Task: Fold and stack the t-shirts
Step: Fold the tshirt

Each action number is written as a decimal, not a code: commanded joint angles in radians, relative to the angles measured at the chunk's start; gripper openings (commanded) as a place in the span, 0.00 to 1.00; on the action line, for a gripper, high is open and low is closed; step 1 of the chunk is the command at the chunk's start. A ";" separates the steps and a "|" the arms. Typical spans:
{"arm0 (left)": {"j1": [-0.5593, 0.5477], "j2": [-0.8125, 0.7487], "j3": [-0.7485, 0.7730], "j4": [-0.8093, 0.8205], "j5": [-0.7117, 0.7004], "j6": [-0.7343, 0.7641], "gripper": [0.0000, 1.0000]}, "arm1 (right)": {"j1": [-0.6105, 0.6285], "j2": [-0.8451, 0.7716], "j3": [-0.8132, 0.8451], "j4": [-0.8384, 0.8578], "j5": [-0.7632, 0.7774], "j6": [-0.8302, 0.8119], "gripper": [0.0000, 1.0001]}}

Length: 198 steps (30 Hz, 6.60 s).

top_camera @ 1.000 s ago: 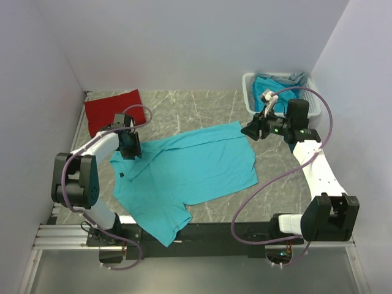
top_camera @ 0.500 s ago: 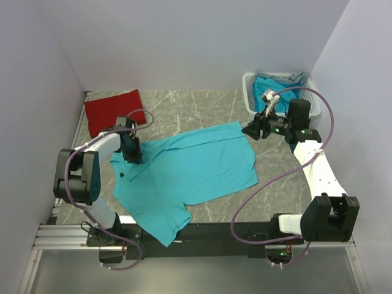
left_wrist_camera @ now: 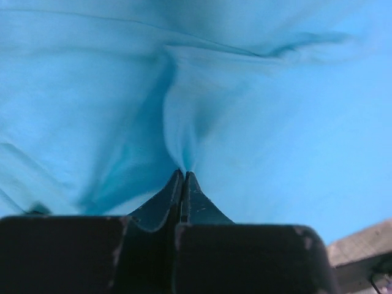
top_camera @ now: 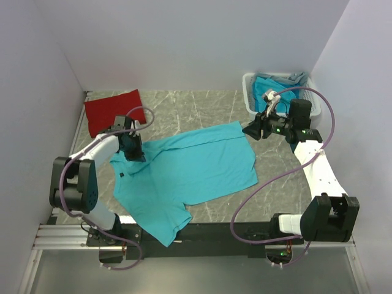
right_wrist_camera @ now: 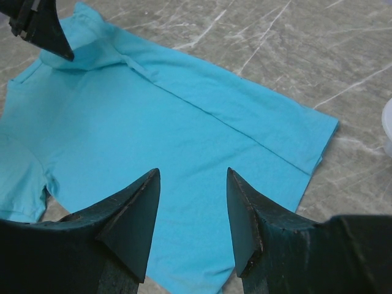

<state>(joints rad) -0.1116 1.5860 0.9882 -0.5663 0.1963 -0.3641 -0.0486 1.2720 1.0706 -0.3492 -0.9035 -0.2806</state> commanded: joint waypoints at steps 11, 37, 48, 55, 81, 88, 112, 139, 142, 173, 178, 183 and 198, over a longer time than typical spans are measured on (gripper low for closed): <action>-0.291 -0.049 -0.056 -0.004 -0.047 -0.105 0.42 | -0.019 -0.017 -0.014 0.032 -0.020 0.008 0.54; -0.060 0.051 0.057 0.009 -0.193 -0.047 0.46 | -0.040 -0.019 -0.008 0.015 -0.043 -0.003 0.54; -0.053 0.097 0.017 0.000 -0.215 -0.035 0.44 | -0.048 -0.013 -0.006 0.013 -0.049 -0.003 0.54; -0.053 0.097 0.007 0.002 -0.192 -0.029 0.25 | -0.060 -0.014 -0.008 0.015 -0.057 0.001 0.54; -0.054 0.022 0.026 -0.044 -0.215 -0.019 0.22 | -0.071 -0.010 -0.008 0.013 -0.068 0.004 0.54; -0.054 0.038 0.003 -0.040 -0.238 -0.015 0.23 | -0.077 -0.010 -0.008 0.015 -0.074 0.006 0.54; -0.068 0.005 0.015 -0.056 -0.225 -0.018 0.02 | -0.092 -0.010 -0.009 0.019 -0.086 0.014 0.54; -0.164 -0.084 0.012 -0.075 -0.107 -0.038 0.01 | -0.099 -0.011 -0.008 0.018 -0.090 0.015 0.54; -0.207 -0.089 0.004 -0.070 -0.075 -0.053 0.01 | -0.100 -0.013 -0.009 0.018 -0.094 0.015 0.54; -0.270 0.121 0.188 -0.057 -0.296 -0.091 0.01 | -0.114 -0.017 -0.006 0.007 -0.110 0.011 0.54; -0.316 0.187 0.217 -0.043 -0.204 -0.079 0.12 | -0.119 -0.010 -0.003 0.001 -0.115 0.006 0.54; -0.326 0.172 0.219 -0.032 -0.193 -0.093 0.35 | -0.119 -0.008 -0.003 -0.002 -0.112 0.001 0.54; -0.001 -0.052 0.038 0.164 -0.227 -0.206 0.32 | -0.119 0.018 0.011 -0.036 -0.114 -0.028 0.54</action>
<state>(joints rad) -0.2153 1.6009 1.0672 -0.4992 -0.0605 -0.5110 -0.1600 1.2846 1.0706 -0.3828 -0.9924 -0.2913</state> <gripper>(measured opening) 0.337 0.542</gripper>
